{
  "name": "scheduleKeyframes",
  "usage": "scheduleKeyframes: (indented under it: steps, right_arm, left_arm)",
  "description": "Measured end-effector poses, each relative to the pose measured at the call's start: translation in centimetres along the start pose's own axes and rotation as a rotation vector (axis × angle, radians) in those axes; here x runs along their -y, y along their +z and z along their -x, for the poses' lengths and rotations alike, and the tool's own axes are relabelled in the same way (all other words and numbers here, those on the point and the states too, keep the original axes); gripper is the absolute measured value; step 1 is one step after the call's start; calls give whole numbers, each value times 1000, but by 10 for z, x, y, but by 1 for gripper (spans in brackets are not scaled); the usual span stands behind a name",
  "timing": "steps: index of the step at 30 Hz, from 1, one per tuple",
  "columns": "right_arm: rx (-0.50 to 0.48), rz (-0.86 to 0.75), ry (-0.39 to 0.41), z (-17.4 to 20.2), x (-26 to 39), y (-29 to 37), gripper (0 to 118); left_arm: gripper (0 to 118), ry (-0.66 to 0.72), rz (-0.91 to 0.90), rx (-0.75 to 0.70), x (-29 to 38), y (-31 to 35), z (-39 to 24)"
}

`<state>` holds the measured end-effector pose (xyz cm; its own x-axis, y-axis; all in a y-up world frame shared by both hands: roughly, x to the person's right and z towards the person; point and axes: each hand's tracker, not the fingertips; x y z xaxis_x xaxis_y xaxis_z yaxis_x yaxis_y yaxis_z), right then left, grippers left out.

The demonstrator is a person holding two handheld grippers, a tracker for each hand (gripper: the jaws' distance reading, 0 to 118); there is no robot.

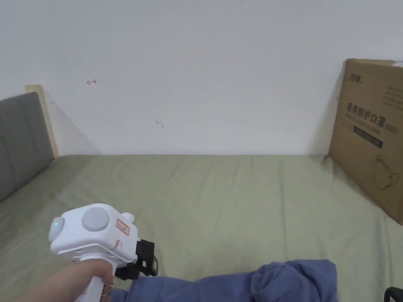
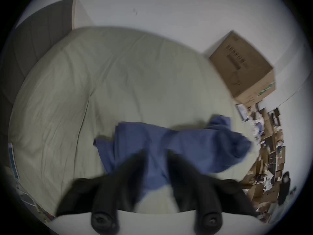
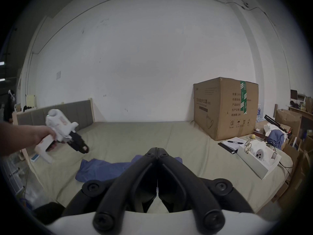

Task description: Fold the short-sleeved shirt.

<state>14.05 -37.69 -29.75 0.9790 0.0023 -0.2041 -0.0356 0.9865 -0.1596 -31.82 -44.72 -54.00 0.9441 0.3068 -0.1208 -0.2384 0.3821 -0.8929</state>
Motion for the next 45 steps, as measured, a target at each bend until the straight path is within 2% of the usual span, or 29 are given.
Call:
scheduleKeyframes:
  steps: [1, 2, 3, 6, 9, 11, 12, 14, 15, 16, 17, 18, 20, 21, 22, 23, 24, 25, 26, 27, 29, 31, 32, 33, 34, 35, 38, 42, 45]
  right_arm:
    - [-5, 21, 16, 1, 3, -7, 0]
    - [-10, 40, 29, 1, 6, -12, 0]
    - [-15, 56, 38, 1, 8, -18, 0]
    - [-25, 88, 44, -1, 14, -34, 0]
    - [-22, 115, 39, -2, 21, -53, 0]
    - [-13, 137, 20, -5, 26, -68, 0]
    - [-11, 145, 7, -7, 27, -76, 0]
    - [-40, 144, -43, -20, 26, -99, 0]
    - [-30, 154, -36, -28, 23, -119, 0]
    - [-25, 169, -26, -34, 21, -134, 0]
    - [-32, 223, 9, -43, 17, -160, 0]
    - [-37, 299, 18, -55, 13, -186, 0]
    - [-44, 487, -34, -74, 3, -241, 0]
    - [-72, 568, -94, -85, 1, -269, 6]
    - [-108, 662, -132, -94, 1, -294, 31]
    - [-133, 762, -166, -100, 1, -318, 62]
    - [-129, 828, -180, -102, 5, -337, 100]
    - [-110, 885, -178, -102, 10, -352, 117]
    - [-85, 935, -175, -101, 17, -364, 110]
    - [-89, 892, -180, -100, 21, -371, 108]
    - [-68, 968, -179, -92, 37, -387, 108]
    - [-51, 1071, -136, -84, 53, -397, 104]
    - [-48, 1113, -112, -82, 58, -398, 93]
    - [-45, 1146, -77, -80, 62, -397, 62]
    - [-15, 1154, -39, -77, 63, -394, 1]
    - [14, 1102, -25, -78, 58, -386, 2]
    - [-101, 933, -137, -91, 24, -358, 2]
    - [-131, 757, -139, -109, -40, -303, 2]
    - [-177, 624, -212, -122, -92, -252, 2]
  left_arm:
    - [76, -6, 25, -36, -5, -20, 6]
    - [106, -2, 33, -71, -9, -37, 10]
    - [118, -3, 26, -95, -9, -49, 14]
    - [117, -20, 14, -92, -18, -86, 25]
    - [116, -117, 81, -139, -15, -114, 26]
    - [110, -200, 88, -122, -4, -118, 20]
    - [104, -249, 46, -177, 1, -116, 19]
    - [68, -286, -32, -195, 11, -100, 13]
    - [42, -289, -77, -190, 17, -87, 10]
    - [6, -299, -94, -173, 20, -81, 9]
    - [3, -309, -120, -152, 26, -74, 9]
    - [3, -305, -118, -59, 30, -68, 6]
    - [3, -316, -163, -84, 36, -55, 3]
    - [3, -320, -196, -84, 39, -49, 2]
    - [3, -308, -218, -64, 37, -44, 2]
    - [3, -290, -233, -42, 36, -38, 3]
    - [3, -272, -244, -31, 37, -34, 4]
    - [3, -260, -251, -27, 37, -30, 5]
    - [3, -242, -264, -24, 38, -27, 6]
    - [3, -219, -283, -19, 38, -21, 6]
    - [3, -186, -287, 12, 41, -18, 9]
    - [3, -185, -282, 12, 42, -18, 12]
    - [3, -185, -283, 6, 44, -17, 13]
    - [3, -195, -285, -4, 46, -15, 14]
    - [3, -201, -288, -7, 48, -13, 15]
    - [3, -200, -291, -5, 48, -9, 16]
    - [3, -168, -295, 18, 48, 9, 20]
    - [3, -190, -349, -12, 46, 54, 17]
    - [3, -198, -441, -5, 40, 105, 8]
